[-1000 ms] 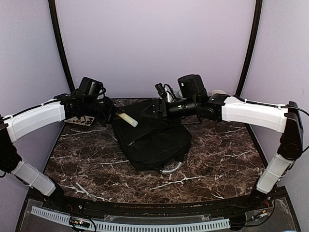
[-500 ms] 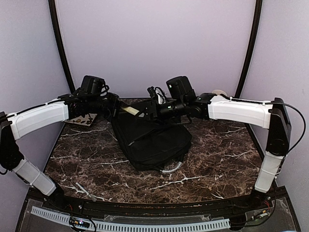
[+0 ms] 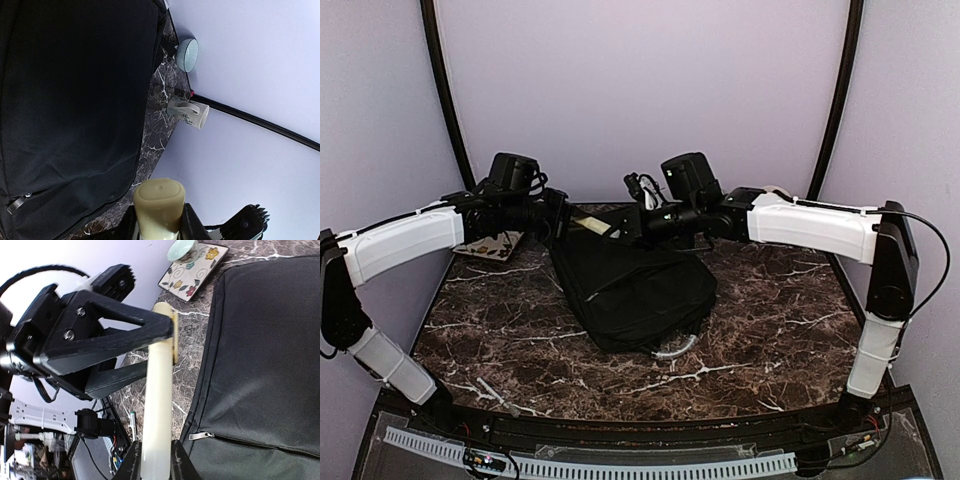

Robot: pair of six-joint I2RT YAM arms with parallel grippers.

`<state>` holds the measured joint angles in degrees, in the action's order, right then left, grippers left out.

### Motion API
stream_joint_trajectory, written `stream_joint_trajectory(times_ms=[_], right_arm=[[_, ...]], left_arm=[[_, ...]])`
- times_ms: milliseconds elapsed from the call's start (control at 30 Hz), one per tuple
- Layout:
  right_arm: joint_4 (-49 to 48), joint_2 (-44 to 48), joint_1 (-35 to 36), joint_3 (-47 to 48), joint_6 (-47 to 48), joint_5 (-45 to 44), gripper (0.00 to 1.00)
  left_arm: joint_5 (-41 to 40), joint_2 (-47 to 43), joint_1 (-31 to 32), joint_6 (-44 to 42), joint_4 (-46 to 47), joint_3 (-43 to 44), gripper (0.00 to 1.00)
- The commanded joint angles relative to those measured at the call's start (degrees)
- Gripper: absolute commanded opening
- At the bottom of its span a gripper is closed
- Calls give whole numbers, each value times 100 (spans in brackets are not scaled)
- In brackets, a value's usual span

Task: Pack the student bag
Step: Pass from the left arm to the right, then place the pen in the lower front pocket of the bag.

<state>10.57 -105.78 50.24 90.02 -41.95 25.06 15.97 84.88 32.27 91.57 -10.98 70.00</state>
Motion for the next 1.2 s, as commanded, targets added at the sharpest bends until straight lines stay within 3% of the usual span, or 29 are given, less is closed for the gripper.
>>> stream_joint_trajectory(times_ms=[0, 67, 133, 333, 400, 500, 767, 867, 1167], right_arm=[[-233, -99, 47, 198, 39, -54, 13], [-229, -110, 47, 237, 15, -99, 9], [-164, -91, 47, 252, 12, -186, 6], [91, 265, 39, -1, 7, -544, 0], [246, 460, 26, -137, 47, -672, 0], [445, 810, -19, -467, 60, -802, 0], [1315, 1784, -360, -1079, 107, -781, 0], [1538, 2020, -583, -1283, -54, -350, 0], [1713, 2473, -879, -2276, -1276, 926, 0]], left_arm=[[115, -8, 80, -29, -1, 181, 0], [65, -14, 138, -44, -153, 212, 0], [15, -15, 204, -136, -320, 256, 6], [-167, -127, 262, -814, -648, 264, 59], [-315, -190, 262, -1298, -936, 324, 70], [-585, -187, 267, -2139, -1638, 577, 79], [-1355, -296, 560, -4284, -2853, 607, 81], [-1565, -397, 741, -4787, -3135, 464, 80], [-972, -962, 1097, -5396, -2359, -801, 79]])
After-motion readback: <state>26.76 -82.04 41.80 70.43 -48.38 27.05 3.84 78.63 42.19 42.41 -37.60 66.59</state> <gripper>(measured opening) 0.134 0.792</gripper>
